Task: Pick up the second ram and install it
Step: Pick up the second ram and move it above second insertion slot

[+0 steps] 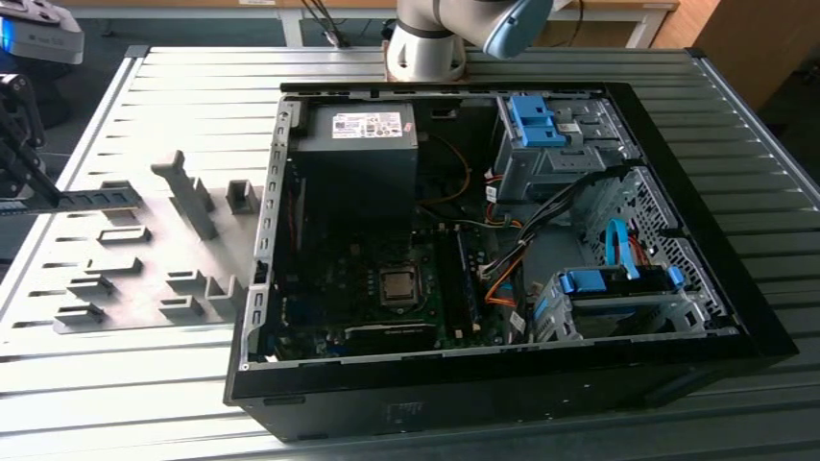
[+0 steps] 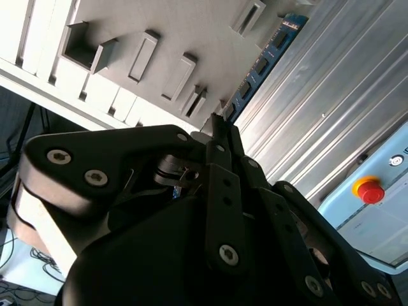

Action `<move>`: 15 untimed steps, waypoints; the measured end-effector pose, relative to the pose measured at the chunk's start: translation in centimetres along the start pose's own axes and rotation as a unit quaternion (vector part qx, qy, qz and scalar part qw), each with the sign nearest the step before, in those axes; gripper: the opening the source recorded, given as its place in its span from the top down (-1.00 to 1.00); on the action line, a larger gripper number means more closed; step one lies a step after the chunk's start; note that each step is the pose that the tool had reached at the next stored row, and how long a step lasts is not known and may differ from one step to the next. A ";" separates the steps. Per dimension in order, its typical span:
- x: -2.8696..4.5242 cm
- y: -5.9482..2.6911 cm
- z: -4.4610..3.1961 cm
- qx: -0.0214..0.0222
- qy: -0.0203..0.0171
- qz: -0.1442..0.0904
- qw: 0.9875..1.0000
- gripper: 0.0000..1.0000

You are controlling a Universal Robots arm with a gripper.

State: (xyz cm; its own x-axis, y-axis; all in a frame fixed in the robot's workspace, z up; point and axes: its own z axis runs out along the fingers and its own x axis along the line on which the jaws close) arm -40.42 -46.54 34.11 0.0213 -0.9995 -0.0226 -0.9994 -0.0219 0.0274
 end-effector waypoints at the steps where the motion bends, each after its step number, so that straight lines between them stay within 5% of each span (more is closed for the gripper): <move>1: 0.00 0.00 -0.06 0.000 0.000 0.000 1.000 0.73; 15: -0.10 0.04 -1.43 0.000 0.000 0.000 1.000 0.73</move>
State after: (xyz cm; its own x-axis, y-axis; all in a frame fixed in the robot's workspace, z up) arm -40.42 -46.47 35.55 0.0213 -0.9995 -0.0227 -0.9994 -0.0219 0.0274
